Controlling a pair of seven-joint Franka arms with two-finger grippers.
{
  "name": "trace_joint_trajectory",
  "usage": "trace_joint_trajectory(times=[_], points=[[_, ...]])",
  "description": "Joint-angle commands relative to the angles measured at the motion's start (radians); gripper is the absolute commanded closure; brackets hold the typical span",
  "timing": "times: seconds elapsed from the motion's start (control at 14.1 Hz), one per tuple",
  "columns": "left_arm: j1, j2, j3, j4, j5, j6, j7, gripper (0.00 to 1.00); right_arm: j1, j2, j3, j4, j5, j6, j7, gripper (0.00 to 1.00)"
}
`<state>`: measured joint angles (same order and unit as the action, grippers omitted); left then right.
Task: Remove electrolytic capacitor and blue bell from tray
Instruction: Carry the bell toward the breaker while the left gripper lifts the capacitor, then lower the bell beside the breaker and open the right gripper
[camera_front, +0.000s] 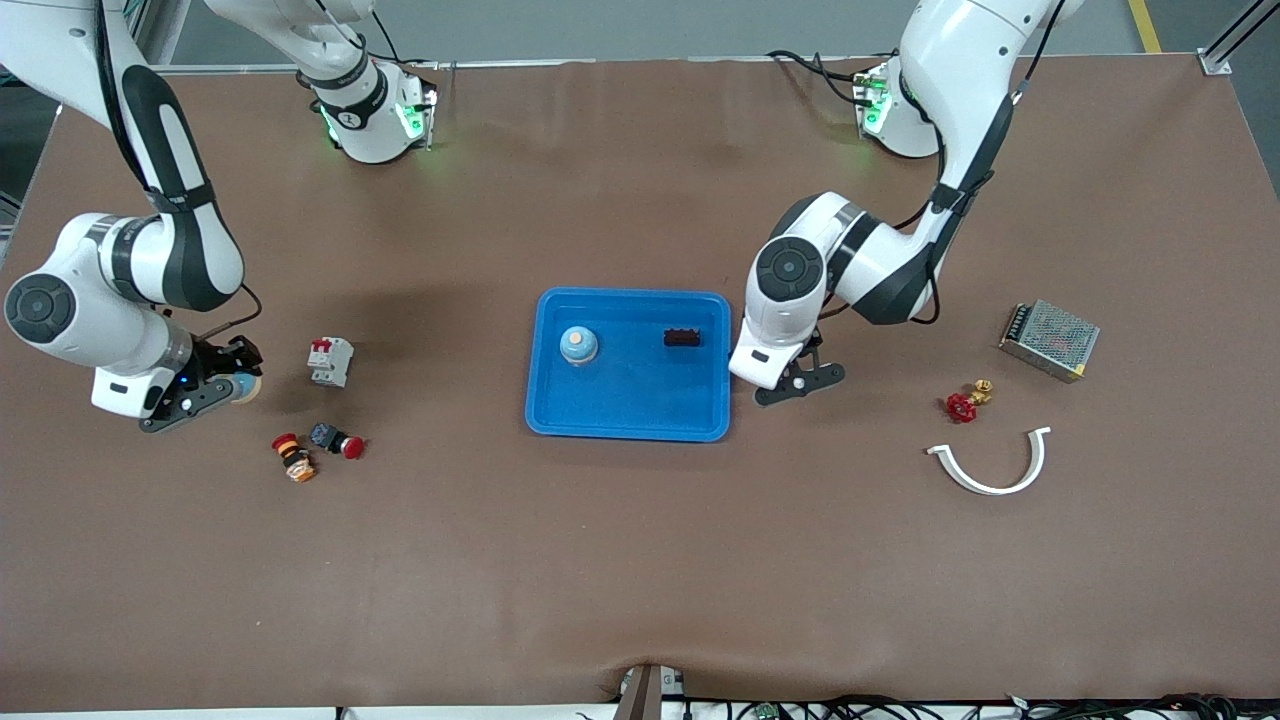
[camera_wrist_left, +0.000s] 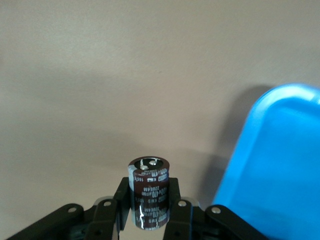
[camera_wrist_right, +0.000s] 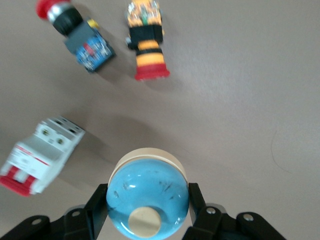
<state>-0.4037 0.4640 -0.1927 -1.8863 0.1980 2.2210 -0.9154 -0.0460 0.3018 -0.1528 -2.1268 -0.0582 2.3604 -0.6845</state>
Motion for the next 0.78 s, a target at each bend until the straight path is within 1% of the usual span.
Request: trace_joint_trajectory(times=[0.0, 0.28, 0.43, 0.57, 0.71], points=[[0.054, -0.129, -0.017, -0.164, 0.003, 0.017, 0.137, 1.00, -0.081, -0.033, 0.021, -0.070, -0.008, 0.068, -0.104, 0.59], [0.109, -0.254, -0.017, -0.368, 0.003, 0.117, 0.326, 1.00, -0.113, -0.032, 0.021, -0.071, -0.008, 0.068, -0.145, 0.59], [0.132, -0.283, -0.024, -0.410, 0.003, 0.127, 0.383, 1.00, -0.113, -0.015, 0.021, -0.073, -0.008, 0.078, -0.145, 0.59], [0.134, -0.300, -0.025, -0.447, 0.003, 0.135, 0.411, 1.00, -0.118, 0.035, 0.021, -0.073, -0.008, 0.161, -0.145, 0.59], [0.134, -0.320, -0.024, -0.487, 0.003, 0.166, 0.443, 1.00, -0.129, 0.060, 0.021, -0.082, -0.008, 0.190, -0.147, 0.59]])
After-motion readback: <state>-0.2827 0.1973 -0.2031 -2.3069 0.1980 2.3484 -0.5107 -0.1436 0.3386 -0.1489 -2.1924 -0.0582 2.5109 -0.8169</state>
